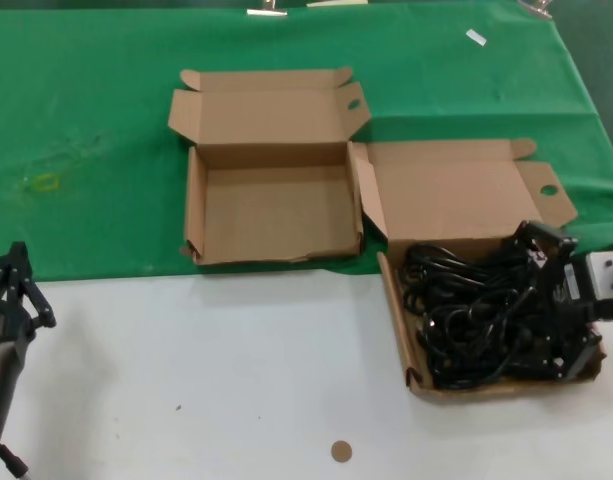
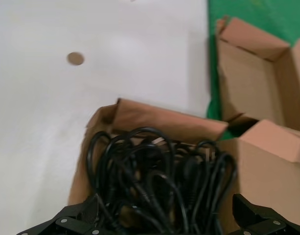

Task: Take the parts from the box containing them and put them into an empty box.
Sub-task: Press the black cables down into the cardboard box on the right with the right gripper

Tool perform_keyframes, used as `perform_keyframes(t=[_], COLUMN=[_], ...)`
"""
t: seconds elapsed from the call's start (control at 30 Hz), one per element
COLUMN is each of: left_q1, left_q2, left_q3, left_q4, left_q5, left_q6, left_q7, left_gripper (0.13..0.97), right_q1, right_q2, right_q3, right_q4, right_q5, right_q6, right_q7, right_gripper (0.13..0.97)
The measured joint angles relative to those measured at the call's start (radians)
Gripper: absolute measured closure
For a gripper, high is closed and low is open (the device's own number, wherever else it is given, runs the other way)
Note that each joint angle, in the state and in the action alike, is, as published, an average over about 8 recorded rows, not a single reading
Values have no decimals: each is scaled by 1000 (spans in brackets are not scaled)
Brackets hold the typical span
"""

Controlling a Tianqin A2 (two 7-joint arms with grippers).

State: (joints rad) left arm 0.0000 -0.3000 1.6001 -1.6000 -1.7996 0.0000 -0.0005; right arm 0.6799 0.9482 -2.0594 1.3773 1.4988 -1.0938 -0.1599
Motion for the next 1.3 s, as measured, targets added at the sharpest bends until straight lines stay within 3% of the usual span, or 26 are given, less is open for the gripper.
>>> perform_keyframes(t=[0.5,0.77,0.9,1.3], left_q1=[0,0,0,0], left_q2=[0,0,0,0], left_q3=[0,0,0,0], left_q4=[0,0,0,0], left_q5=[0,0,0,0], left_q6=[0,0,0,0], left_q7=[0,0,0,0], left_gripper=[953,953,953,953], right_q1=[65,76,83,98], right_q2=[-68,-81,-85,-99], right_q3=[-46,-44,-41,-44], right_q4=[-107,-120,-123,-132], right_q5=[-106,-126,-132,-148], right_q6=[-73,-86,-94,-120], right_q7=[-111,-124,-122,-121], right_gripper=[169,280,280,546])
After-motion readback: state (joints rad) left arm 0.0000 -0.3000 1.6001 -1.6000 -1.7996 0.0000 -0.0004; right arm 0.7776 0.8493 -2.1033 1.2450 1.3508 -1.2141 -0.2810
